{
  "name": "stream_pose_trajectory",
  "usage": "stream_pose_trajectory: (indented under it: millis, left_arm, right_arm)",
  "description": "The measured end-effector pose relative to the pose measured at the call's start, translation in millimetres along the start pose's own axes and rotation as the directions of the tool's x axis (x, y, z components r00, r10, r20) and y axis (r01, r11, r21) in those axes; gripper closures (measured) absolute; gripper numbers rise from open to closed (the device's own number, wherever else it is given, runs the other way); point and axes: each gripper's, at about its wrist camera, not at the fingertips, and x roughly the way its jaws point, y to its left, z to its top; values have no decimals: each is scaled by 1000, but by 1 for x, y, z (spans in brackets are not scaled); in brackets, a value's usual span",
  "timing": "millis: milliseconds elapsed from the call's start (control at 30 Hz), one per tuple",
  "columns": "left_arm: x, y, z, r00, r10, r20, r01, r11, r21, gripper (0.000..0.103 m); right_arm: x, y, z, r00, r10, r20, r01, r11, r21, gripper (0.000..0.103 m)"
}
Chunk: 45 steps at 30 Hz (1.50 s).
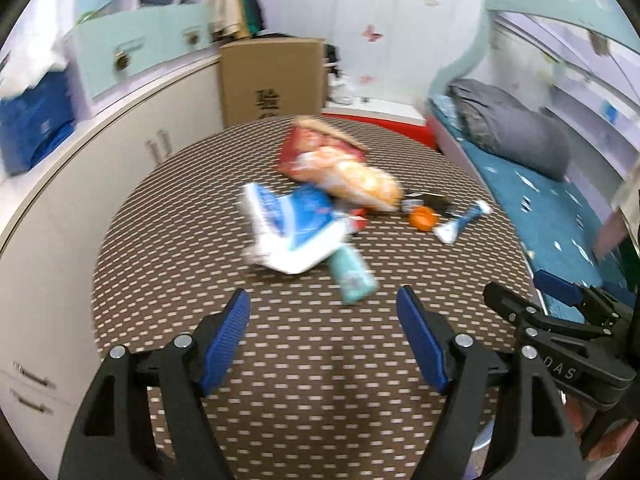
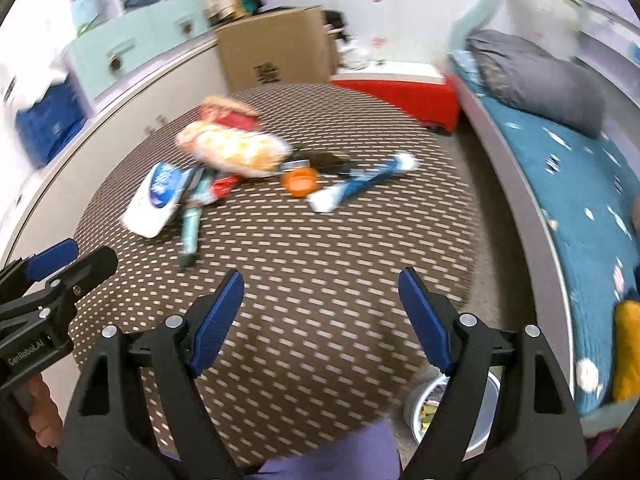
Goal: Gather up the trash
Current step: 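Move both tools back toward the trash on the polka-dot table, then grasp the teal tube with right tool while left tool grasps toothpaste box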
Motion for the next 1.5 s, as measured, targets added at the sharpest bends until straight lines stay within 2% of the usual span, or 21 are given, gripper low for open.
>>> stream_pose_trajectory:
  millis: [233, 367, 433, 467, 500, 533, 633, 733, 767, 967, 1033, 1067, 1100, 1167, 1233, 1300, 1367, 1400, 1500]
  left_arm:
    - [11, 58, -7, 997, 60, -40, -63, 993, -98, 29]
    - [18, 79, -14, 995, 74, -65, -83, 987, -134, 29]
    - [23, 87, -17, 994, 77, -77, -88, 986, -143, 29]
    - [25, 90, -18, 993, 79, -84, -91, 985, -146, 29]
    - [27, 92, -19, 993, 80, -90, -92, 985, -148, 29]
    - [30, 94, -20, 992, 79, -97, -93, 984, -153, 29]
    - [35, 95, -23, 992, 66, -109, -83, 985, -154, 29]
    - [40, 91, -27, 992, 49, -120, -66, 987, -144, 29]
    - [41, 90, -28, 991, 43, -123, -60, 988, -142, 29]
    - [44, 77, -39, 991, -4, -136, -13, 992, -124, 29]
    - [45, 72, -41, 990, -9, -139, -7, 993, -117, 28]
    - [45, 71, -41, 990, -8, -138, -8, 993, -114, 28]
    - [45, 71, -41, 990, -9, -138, -7, 994, -114, 27]
    - [43, 72, -39, 991, -11, -135, -5, 993, -116, 27]
    - [42, 74, -36, 991, -5, -131, -12, 992, -123, 26]
    - [41, 78, -33, 992, 1, -126, -18, 991, -133, 24]
    - [39, 82, -28, 993, 0, -118, -17, 989, -147, 20]
    - [38, 83, -24, 994, -13, -106, -4, 987, -159, 15]
    - [31, 84, -13, 997, -59, -48, 49, 983, -177, 10]
  right_arm:
    - [49, 57, 15, 995, 69, -71, -78, 988, -133, 25]
    - [77, 75, 22, 987, 95, -130, -115, 981, -159, 45]
    - [89, 84, 26, 985, 93, -145, -118, 977, -175, 51]
    - [92, 87, 28, 985, 97, -143, -122, 976, -179, 59]
    - [94, 90, 29, 983, 112, -144, -138, 973, -186, 76]
    - [95, 92, 29, 981, 125, -147, -152, 969, -193, 81]
    - [88, 93, 21, 981, 132, -144, -162, 962, -218, 86]
    - [72, 83, 6, 977, 153, -150, -183, 960, -213, 87]
    - [67, 79, 1, 974, 164, -157, -194, 959, -206, 93]
    - [35, 58, -26, 973, 141, -184, -177, 964, -198, 90]
    - [38, 56, -23, 976, 125, -176, -159, 969, -191, 77]
    - [39, 56, -21, 980, 112, -162, -143, 971, -193, 53]
    - [42, 56, -16, 986, 84, -144, -111, 976, -187, 35]
    - [48, 62, -6, 988, 93, -119, -115, 975, -191, 35]
    - [58, 67, 1, 987, 98, -129, -123, 971, -203, 40]
    - [70, 78, 6, 984, 104, -146, -137, 961, -239, 57]
    - [74, 88, 6, 991, 76, -113, -107, 948, -301, 78]
    - [75, 90, 7, 988, 96, -123, -131, 940, -317, 81]
    - [70, 80, 9, 968, 184, -171, -224, 941, -254, 81]
